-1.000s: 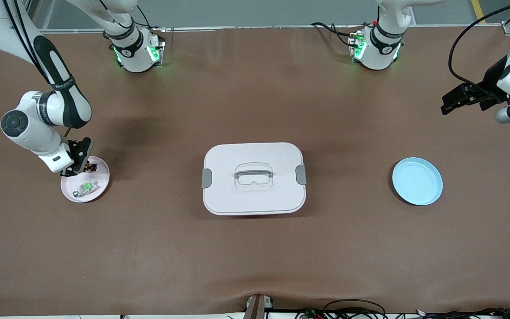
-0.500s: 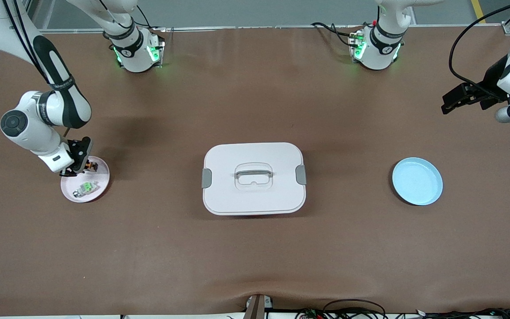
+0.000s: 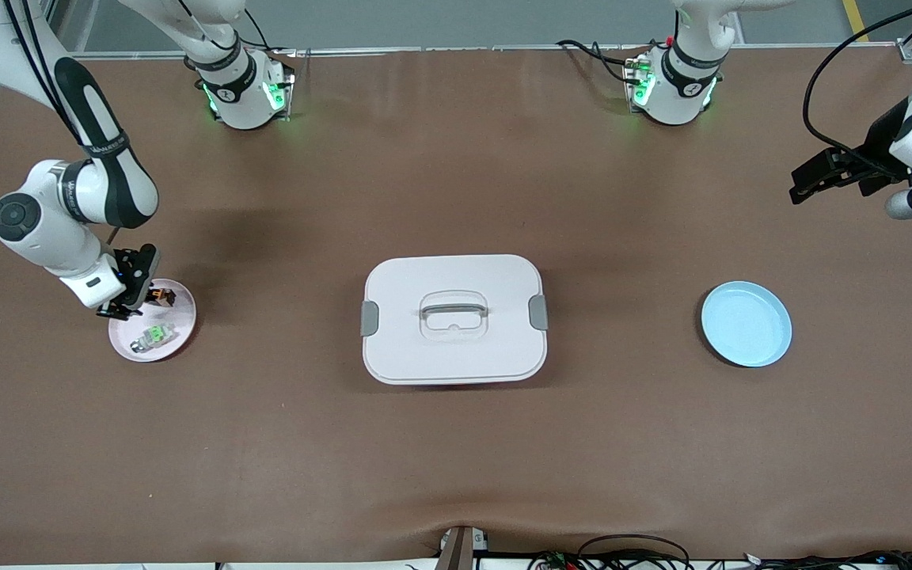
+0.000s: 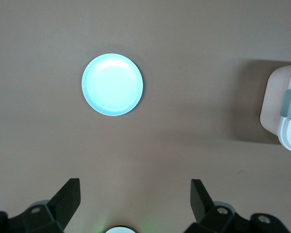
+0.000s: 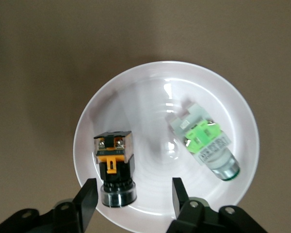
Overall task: Transfer orange switch to right arm and place
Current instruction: 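Lower the orange switch onto the pink plate with the right gripper, then open the right gripper and lift it off the switch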
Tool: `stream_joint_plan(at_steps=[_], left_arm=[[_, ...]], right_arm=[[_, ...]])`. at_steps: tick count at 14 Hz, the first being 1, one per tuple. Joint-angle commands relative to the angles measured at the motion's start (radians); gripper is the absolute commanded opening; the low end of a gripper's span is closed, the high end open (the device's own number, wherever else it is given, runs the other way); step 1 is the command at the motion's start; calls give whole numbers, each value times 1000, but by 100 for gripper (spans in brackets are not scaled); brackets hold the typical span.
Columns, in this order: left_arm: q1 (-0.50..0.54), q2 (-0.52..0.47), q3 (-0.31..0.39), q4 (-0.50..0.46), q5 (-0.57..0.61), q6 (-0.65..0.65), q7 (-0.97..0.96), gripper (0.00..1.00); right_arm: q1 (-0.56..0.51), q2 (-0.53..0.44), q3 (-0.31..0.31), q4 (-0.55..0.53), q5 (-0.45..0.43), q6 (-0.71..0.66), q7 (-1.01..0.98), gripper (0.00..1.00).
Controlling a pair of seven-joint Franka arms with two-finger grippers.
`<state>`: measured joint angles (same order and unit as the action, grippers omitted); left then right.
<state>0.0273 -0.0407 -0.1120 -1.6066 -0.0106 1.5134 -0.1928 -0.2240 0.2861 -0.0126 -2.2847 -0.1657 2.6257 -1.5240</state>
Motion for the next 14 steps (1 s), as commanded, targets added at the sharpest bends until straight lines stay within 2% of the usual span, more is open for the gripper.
stream_joint_plan(at_steps=[1,5,7,14], left_arm=[[2,-12,-1,-1,20,-9,16,100],[2,-15,0,-3,20,-9,16,100],[3,-13,2,-1,18,-9,18,100],[3,-15,3,-4,20,-9,20,100]], right_arm=[[-17,-91,20,20,-20,-73,14,78],[-15,-105,23,158,-9,-251,86,93],[-15,-101,23,214,15,-286,125,100],[-14,-93,23,290,106,-320,321,100]])
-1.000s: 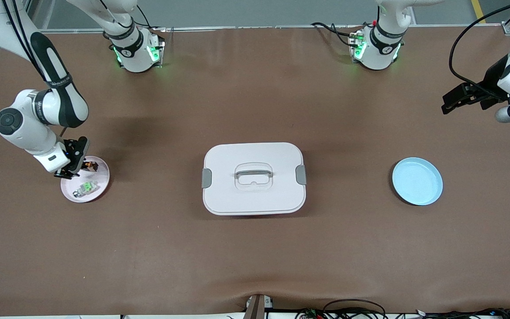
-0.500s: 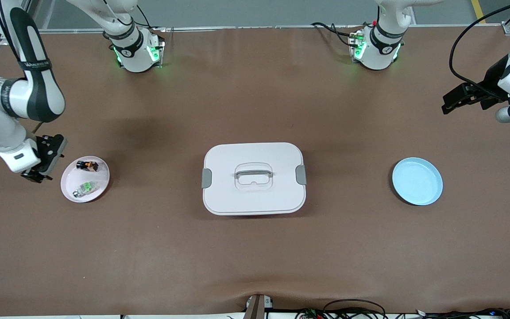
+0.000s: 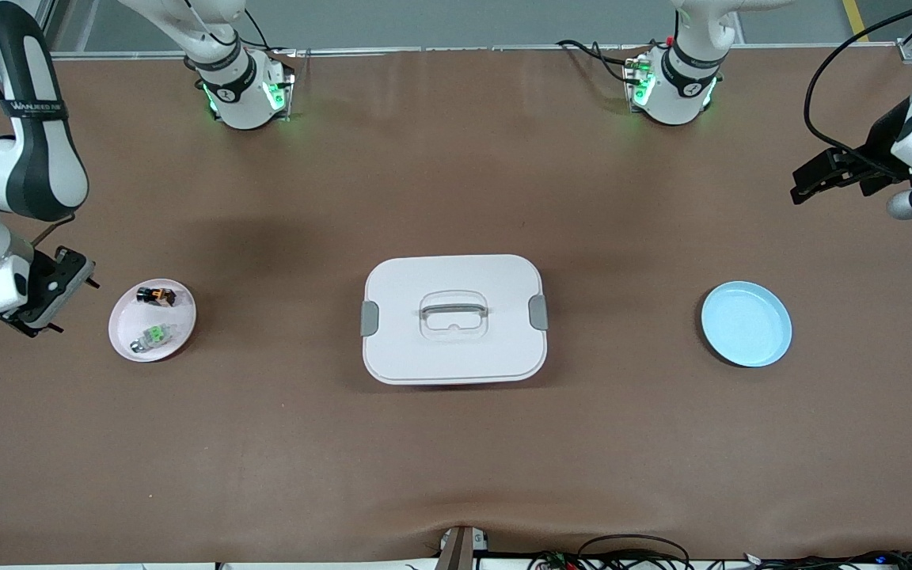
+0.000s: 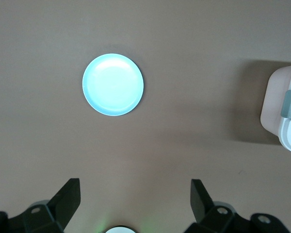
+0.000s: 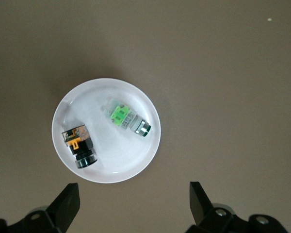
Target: Transfer orange switch to right arm and place
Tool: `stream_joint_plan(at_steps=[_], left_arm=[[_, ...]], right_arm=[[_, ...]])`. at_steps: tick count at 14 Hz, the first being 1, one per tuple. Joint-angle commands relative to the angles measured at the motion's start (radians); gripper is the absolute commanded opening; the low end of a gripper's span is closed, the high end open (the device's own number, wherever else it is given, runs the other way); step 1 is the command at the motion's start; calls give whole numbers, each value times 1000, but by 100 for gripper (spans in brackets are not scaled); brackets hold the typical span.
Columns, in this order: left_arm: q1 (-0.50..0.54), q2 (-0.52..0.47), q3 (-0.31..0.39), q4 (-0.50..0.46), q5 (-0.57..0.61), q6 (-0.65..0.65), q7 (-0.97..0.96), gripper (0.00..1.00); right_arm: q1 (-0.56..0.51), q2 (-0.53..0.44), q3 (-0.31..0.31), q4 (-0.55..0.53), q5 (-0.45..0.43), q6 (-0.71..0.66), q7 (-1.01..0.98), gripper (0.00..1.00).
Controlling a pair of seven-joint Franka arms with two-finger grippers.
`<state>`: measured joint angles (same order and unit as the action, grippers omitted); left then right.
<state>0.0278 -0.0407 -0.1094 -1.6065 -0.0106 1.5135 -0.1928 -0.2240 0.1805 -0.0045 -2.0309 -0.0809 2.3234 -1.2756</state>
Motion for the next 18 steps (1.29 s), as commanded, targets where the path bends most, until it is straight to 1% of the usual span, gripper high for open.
stream_joint_plan(at_steps=[1,4,5,6,9,12,13,16,18], left_arm=[[3,-15,-1,-4,18,-9,19,100],[1,-13,-1,-4,18,-9,19,100],[1,-13,-1,-3,20,-9,19,100],[1,-13,-1,-4,20,-9,19,100],[1,-13,-1,-4,20,-9,19,100],[1,-12,-4,-4,18,-9,21,100],[1,-11,-4,-6,18,-9,21,100],[1,-10,-4,-6,18,-9,21,100],[1,-7,-4,-7,20,-9,19,100]], right_arm=[[-5,14,15,50,23,-19,108,100],[12,16,15,83,23,-21,189,100],[17,14,15,96,23,-42,226,100],[32,14,15,130,23,-99,287,100],[60,16,15,228,21,-229,485,100],[78,16,15,277,21,-252,748,100],[84,16,15,300,21,-284,831,100],[129,25,15,385,23,-389,1079,100],[150,36,15,446,23,-488,1177,100]])
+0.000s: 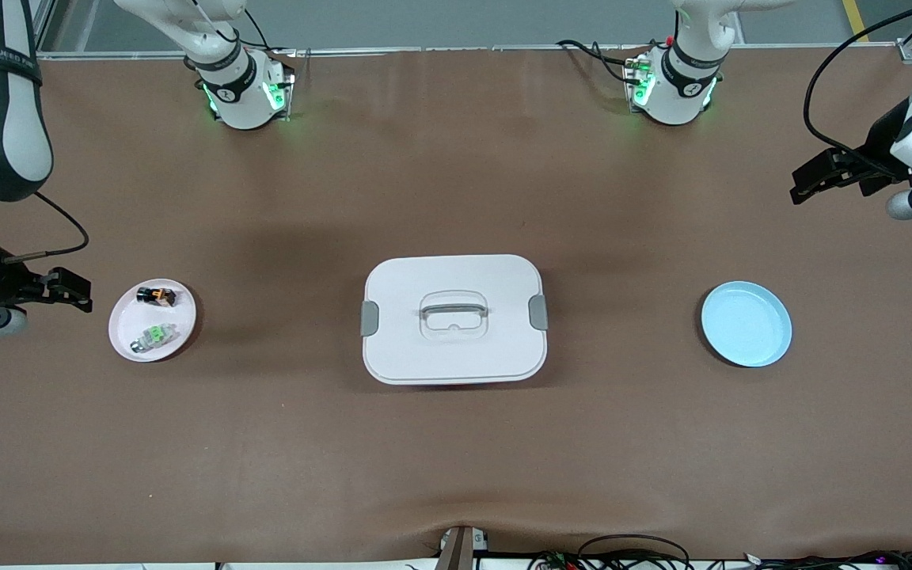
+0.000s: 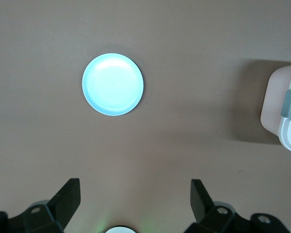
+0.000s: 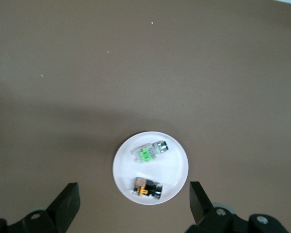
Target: Transfer orange switch to right arm and place
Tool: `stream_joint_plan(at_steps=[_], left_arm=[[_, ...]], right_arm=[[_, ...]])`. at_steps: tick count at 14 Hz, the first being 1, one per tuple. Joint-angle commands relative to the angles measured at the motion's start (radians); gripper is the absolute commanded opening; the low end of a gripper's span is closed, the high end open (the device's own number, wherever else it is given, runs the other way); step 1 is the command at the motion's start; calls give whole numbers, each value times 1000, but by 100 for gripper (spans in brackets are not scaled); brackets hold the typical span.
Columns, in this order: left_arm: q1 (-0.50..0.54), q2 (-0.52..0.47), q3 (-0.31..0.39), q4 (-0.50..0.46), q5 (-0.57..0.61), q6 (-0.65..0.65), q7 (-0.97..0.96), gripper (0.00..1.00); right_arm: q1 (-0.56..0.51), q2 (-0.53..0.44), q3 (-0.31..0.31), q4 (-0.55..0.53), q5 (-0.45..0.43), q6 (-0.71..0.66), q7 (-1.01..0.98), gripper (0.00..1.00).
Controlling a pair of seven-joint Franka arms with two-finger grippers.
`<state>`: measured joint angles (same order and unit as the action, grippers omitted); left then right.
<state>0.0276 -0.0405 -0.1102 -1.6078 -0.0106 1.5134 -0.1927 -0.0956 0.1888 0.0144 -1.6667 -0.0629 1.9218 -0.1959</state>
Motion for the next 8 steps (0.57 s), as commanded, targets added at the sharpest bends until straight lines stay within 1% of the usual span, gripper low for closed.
stream_joint_plan(at_steps=[1,3,5,8], left_arm=[[2,-7,-3,-7,18,-9,21,100],[2,-7,-3,-6,18,-9,19,100],[2,-7,-3,-6,18,-9,19,100],[2,-6,-3,-6,18,-9,19,100]], right_arm=[[20,26,-4,88,6,-128,107,100],[33,14,-1,103,41,-173,115,100],[69,-6,1,123,40,-190,192,100],[76,-37,7,123,35,-217,217,100]])
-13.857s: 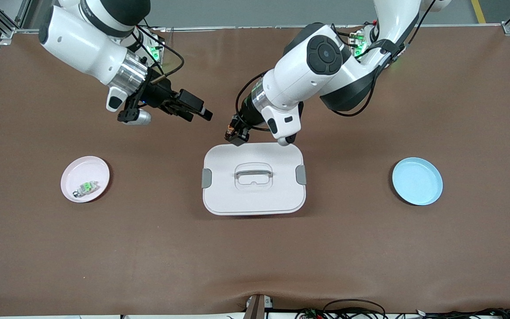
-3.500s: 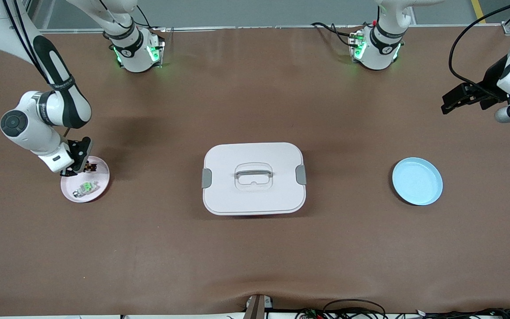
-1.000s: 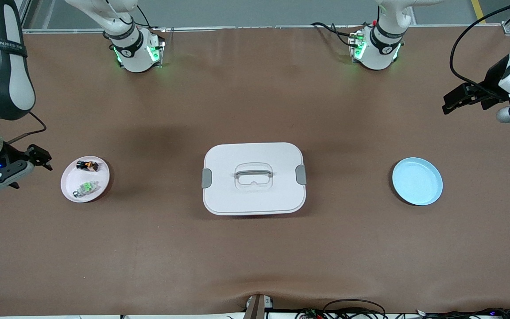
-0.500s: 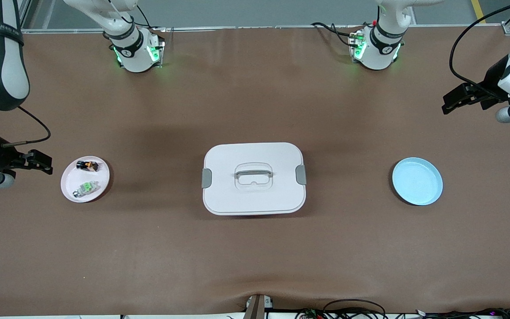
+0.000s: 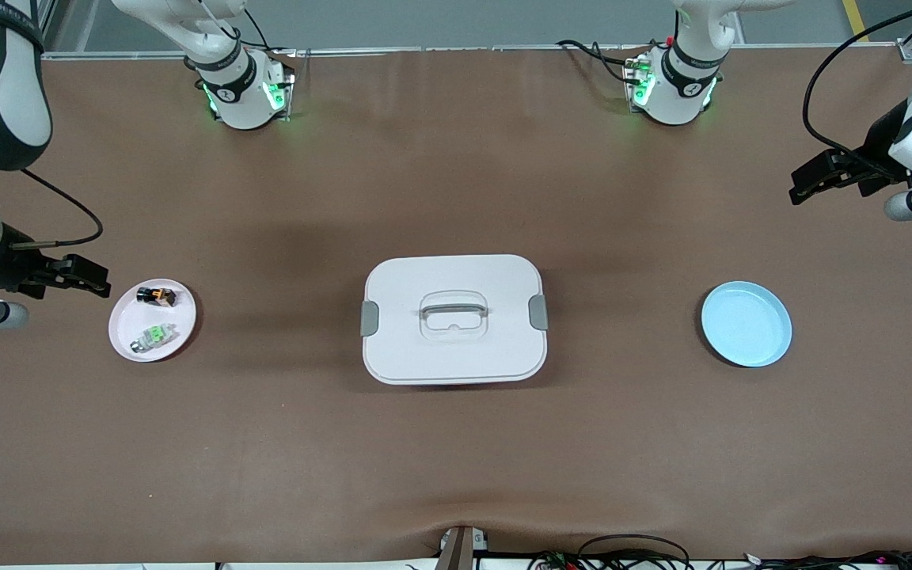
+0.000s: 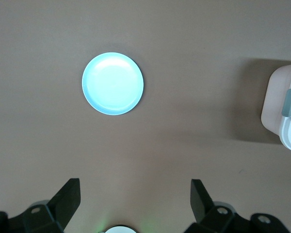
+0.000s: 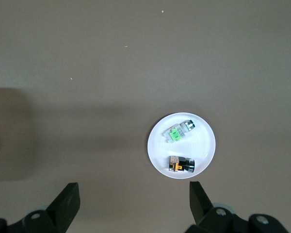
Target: Transfer orange switch to right arm and place
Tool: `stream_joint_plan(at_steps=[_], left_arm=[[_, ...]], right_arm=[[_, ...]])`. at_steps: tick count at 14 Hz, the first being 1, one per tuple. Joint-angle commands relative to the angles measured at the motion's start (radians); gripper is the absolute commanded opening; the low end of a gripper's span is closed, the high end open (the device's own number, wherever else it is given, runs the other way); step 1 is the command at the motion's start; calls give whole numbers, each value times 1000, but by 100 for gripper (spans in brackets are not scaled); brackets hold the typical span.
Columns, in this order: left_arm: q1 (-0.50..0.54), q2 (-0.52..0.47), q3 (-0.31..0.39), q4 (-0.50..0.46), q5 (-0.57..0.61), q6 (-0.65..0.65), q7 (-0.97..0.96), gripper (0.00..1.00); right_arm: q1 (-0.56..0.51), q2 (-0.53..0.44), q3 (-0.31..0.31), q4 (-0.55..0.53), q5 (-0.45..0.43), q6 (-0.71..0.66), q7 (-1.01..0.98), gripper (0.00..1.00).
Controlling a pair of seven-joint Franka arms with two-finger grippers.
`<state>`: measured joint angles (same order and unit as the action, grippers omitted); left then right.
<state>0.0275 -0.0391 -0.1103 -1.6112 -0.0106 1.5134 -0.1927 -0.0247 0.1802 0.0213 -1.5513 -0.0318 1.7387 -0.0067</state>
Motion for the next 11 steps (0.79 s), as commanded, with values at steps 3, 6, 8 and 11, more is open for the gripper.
stream_joint_plan(at_steps=[3,6,8,11], left_arm=[[2,-7,-3,-1,18,-9,19,100],[2,-12,-3,0,18,-12,19,100],[2,-18,-5,4,20,-19,19,100],[2,-16,-5,25,20,-36,19,100]], right_arm=[[2,-88,-4,-3,6,-94,20,100],[0,-184,-4,-67,6,-119,24,100],[-4,-258,-7,-139,9,-114,24,100],[-6,-342,-9,-206,10,-108,30,100]])
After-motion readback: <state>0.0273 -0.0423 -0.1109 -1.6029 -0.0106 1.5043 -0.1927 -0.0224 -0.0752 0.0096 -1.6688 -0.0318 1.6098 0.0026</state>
